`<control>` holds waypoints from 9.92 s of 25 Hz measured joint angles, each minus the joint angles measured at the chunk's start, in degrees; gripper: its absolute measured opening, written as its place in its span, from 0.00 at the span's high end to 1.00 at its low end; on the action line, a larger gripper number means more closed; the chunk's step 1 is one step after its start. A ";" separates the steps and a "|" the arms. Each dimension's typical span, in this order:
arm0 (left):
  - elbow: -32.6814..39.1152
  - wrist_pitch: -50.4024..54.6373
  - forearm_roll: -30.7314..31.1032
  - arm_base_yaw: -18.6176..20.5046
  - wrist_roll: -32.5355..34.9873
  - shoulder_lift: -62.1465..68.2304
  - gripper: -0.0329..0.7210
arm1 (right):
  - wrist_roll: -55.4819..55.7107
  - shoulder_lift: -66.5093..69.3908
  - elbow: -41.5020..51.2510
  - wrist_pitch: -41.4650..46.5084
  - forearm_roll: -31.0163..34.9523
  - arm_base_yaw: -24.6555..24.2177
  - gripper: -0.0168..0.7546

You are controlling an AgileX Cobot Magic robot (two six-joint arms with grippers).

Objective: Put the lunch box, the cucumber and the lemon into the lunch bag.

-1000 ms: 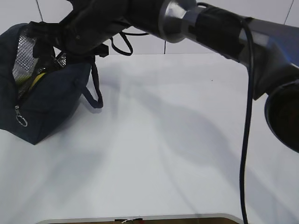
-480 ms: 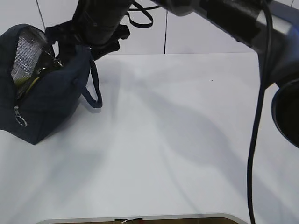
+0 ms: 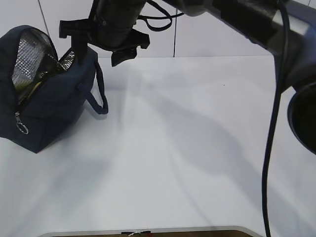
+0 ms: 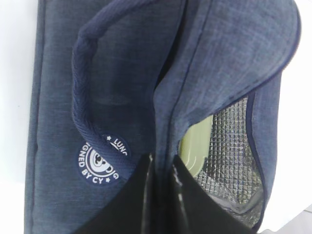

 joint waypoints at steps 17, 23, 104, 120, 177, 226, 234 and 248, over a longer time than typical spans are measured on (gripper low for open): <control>0.00 0.00 0.00 0.00 0.00 0.00 0.95 | 5.52 3.56 0.00 -5.45 4.91 -0.12 0.23; 0.00 0.00 0.00 0.00 0.00 0.00 0.95 | 5.52 3.83 0.00 -6.62 6.09 -0.12 0.34; 0.00 -5.95 -6.88 -31.60 -1.11 0.68 0.72 | -14.57 -17.95 20.66 7.54 -22.89 -0.12 0.65; 0.00 -1.40 -9.96 -31.60 -1.11 0.68 0.64 | -14.70 -29.17 22.05 7.31 -20.14 -0.12 0.59; -5.96 1.89 24.12 -31.28 -14.72 -27.26 0.64 | -21.36 -59.42 103.84 -77.50 -11.82 -0.12 0.59; -5.96 1.89 24.00 -31.28 -14.93 -27.26 0.64 | -20.35 -23.54 110.83 -120.54 -6.02 -0.12 0.59; -5.96 1.89 24.00 -31.28 -14.93 -27.26 0.64 | -19.95 -22.59 108.01 -119.70 -6.05 -0.12 0.59; -5.96 1.89 24.00 -31.28 -14.93 -27.26 0.64 | -17.69 -20.32 106.99 -121.51 -11.11 -0.12 0.59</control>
